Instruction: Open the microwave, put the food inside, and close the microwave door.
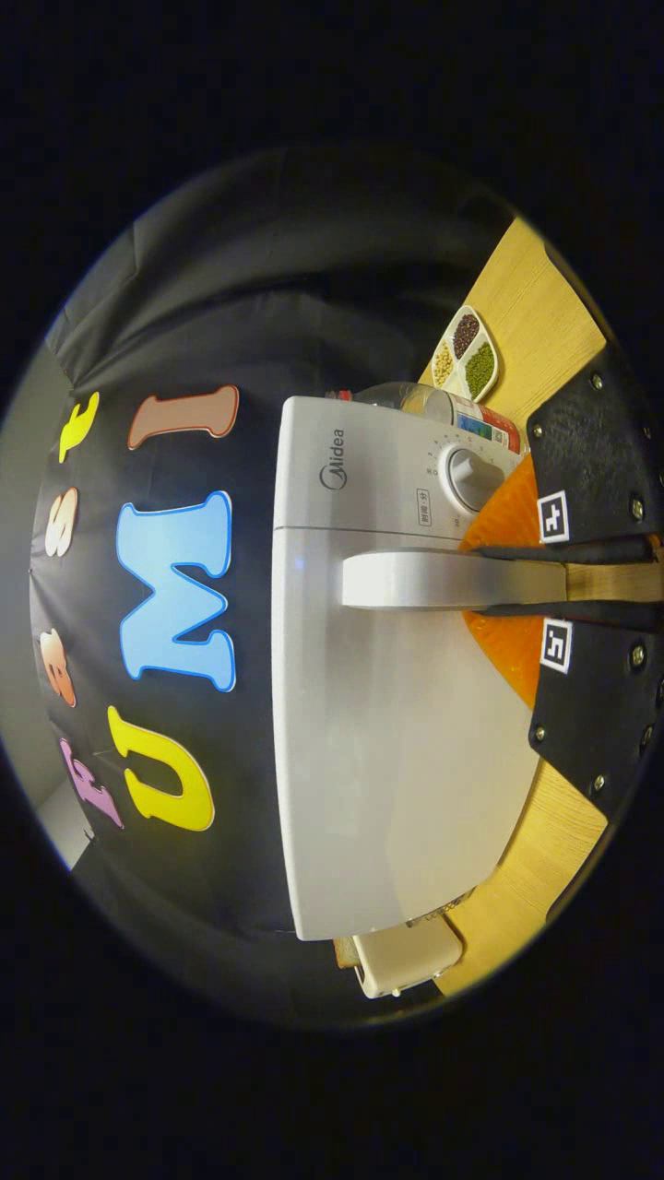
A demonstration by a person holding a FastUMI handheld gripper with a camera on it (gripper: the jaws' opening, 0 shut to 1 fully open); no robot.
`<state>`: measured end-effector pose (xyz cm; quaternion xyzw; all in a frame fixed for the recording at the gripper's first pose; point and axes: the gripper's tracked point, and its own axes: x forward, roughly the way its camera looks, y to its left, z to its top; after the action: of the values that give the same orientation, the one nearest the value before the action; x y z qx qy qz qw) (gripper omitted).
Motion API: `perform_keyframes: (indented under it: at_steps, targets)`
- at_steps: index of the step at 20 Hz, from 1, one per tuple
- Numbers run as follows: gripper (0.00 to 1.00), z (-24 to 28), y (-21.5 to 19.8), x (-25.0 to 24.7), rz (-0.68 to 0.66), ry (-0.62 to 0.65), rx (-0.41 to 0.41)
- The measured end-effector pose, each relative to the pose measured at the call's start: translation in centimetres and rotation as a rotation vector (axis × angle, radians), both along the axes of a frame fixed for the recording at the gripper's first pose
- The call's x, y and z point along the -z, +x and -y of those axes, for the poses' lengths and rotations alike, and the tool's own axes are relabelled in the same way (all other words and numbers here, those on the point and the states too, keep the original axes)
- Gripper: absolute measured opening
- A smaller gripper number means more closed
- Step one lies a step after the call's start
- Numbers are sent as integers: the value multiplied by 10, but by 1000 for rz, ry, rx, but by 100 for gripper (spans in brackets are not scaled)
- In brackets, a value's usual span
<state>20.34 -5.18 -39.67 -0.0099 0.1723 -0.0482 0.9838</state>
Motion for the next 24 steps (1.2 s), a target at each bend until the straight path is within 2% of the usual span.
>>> perform_keyframes:
  at_steps: [1, 2, 8, 10, 14, 18, 24]
  targets:
    - [15, -1, -2, -1, -2, -7, -2]
    - [10, 0, -1, 0, -6, 4, -10]
    - [10, -2, -5, 1, -33, 85, -35]
    - [10, -3, -7, -1, -24, 70, -47]
    - [10, -11, -36, -7, -1, 49, -89]
    - [9, -27, -76, -11, -43, 91, -138]
    - [9, -76, -147, -25, -16, 97, -272]
